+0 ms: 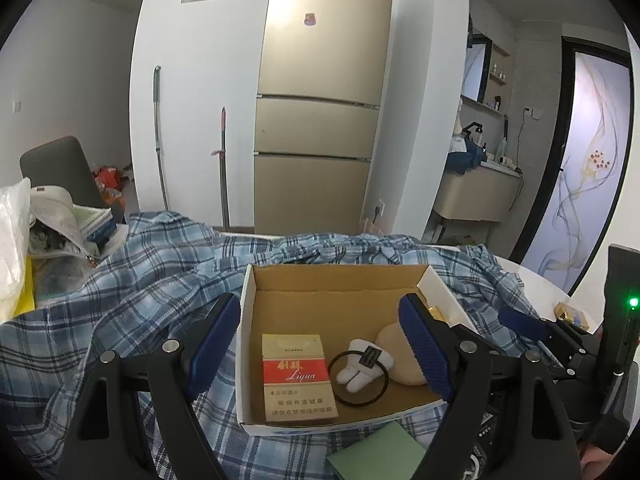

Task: Organize soft objects
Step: 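Raise both open grippers away from the white box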

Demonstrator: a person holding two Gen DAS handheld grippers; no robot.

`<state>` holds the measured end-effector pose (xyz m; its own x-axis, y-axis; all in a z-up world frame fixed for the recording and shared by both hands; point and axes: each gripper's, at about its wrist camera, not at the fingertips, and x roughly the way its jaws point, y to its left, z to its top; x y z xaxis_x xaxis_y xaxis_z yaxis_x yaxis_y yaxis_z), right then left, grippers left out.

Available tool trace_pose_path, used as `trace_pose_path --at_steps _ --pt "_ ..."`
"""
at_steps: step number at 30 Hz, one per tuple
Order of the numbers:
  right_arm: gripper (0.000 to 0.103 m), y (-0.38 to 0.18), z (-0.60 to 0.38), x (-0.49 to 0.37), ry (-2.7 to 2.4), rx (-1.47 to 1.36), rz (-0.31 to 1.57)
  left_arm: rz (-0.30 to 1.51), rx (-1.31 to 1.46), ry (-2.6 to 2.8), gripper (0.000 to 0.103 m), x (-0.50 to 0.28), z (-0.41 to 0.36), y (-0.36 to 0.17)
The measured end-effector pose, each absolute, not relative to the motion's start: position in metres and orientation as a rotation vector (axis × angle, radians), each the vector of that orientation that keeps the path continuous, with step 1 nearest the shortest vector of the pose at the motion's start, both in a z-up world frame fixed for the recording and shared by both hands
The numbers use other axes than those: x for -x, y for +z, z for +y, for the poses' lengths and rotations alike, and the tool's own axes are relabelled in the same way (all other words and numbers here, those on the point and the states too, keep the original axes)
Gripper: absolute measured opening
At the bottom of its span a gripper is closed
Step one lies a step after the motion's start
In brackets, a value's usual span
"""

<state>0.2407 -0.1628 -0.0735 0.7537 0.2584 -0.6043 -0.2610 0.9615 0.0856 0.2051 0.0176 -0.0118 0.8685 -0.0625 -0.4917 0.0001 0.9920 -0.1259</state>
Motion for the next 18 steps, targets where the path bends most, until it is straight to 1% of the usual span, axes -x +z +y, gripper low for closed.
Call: trace_pose_path --at_steps 4,9,18 --pt "0.070 -0.058 -0.166 -0.232 0.279 -0.015 0.650 0.471 0.084 -0.024 0.083 -0.195 0.013 0.001" --pt "0.070 -0.023 -0.169 -0.212 0.276 0.001 0.551 0.404 0.146 -0.046 0.083 -0.174 0.014 0.029" --pt "0.070 0.026 -0.176 -0.172 0.266 0.052 0.457 0.259 0.096 -0.034 0.083 -0.121 0.007 0.083"
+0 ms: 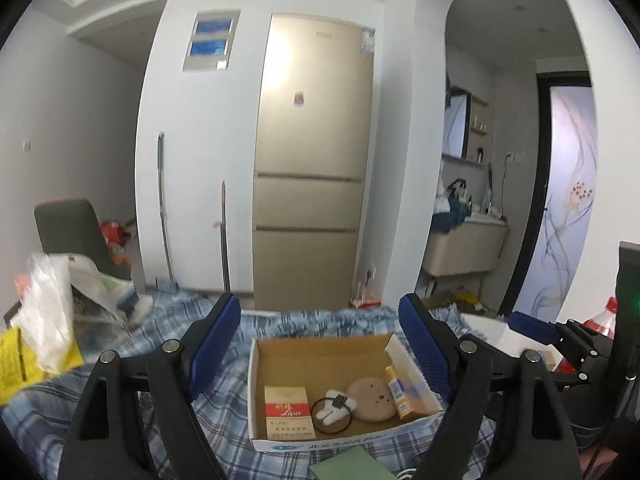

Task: Organize soft objects
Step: 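Raise both open grippers away from the white box, then move the right gripper onto the black Face tissue pack and grasp it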

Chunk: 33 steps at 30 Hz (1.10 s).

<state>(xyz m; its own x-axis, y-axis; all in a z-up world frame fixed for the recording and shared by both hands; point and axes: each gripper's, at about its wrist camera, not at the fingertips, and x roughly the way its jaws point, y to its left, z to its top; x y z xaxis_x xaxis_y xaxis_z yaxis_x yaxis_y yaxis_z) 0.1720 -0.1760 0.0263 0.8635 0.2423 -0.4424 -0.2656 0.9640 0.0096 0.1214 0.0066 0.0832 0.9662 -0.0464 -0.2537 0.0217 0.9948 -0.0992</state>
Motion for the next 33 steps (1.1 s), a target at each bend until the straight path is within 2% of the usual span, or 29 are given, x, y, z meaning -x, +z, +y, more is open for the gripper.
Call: trace_pose_path --at_steps 11,24,33 --pt "0.070 0.009 -0.179 -0.124 0.277 0.054 0.415 0.205 0.074 -0.034 0.083 -0.062 0.011 0.068" --pt "0.070 -0.048 -0.177 -0.132 0.270 0.104 0.497 0.330 0.087 -0.025 0.083 -0.076 0.021 0.010" --pt "0.070 -0.050 -0.188 -0.132 0.275 0.040 0.510 0.360 0.087 -0.050 0.083 -0.078 0.017 0.002"
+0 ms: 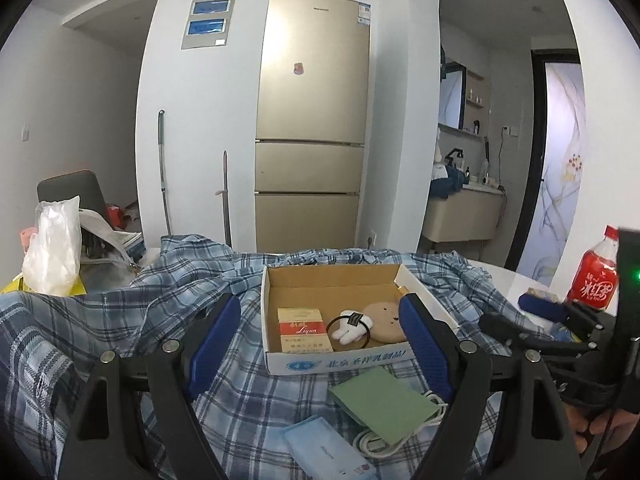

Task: Organize soft objects
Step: 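Move the right gripper onto the black Face tissue pack and grasp it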

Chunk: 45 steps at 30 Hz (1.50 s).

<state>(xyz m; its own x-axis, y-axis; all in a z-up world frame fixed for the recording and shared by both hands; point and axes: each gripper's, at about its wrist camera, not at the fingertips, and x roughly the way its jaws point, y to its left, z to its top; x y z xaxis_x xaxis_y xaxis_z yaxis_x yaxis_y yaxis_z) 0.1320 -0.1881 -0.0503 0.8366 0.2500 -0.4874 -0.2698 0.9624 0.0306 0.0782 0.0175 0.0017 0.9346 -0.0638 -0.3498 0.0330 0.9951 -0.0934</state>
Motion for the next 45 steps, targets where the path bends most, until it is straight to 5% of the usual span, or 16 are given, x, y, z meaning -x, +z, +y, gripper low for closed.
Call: trace_pose_path --at_steps 45 --pt "0.070 -0.091 -0.178 -0.160 0.257 0.099 0.817 0.675 0.063 -0.037 0.083 -0.124 0.006 -0.051"
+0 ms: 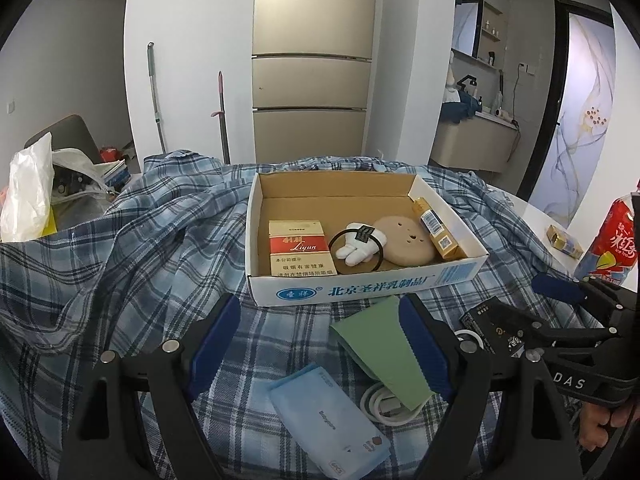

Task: Organize soft objects
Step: 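Move the right gripper onto the black Face tissue pack and grasp it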

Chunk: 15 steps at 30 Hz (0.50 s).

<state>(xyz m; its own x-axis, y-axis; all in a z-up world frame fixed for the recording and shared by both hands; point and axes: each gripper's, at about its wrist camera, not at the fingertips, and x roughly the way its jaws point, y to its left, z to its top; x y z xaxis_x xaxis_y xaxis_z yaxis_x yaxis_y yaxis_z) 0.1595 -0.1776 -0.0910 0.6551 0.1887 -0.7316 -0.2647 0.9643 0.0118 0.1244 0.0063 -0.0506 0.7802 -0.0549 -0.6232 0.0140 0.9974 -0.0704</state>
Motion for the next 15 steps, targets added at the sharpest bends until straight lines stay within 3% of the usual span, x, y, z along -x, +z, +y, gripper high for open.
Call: trace_pose_path --at_steps 7,15 --pt "0.069 -0.096 -0.175 -0.162 0.274 0.099 0.860 0.675 0.067 -0.034 0.083 -0.124 0.006 -0.050" --pt "0.055 -0.110 -0.170 -0.168 0.290 0.109 0.950 0.674 0.099 -0.011 0.083 -0.121 0.013 -0.048"
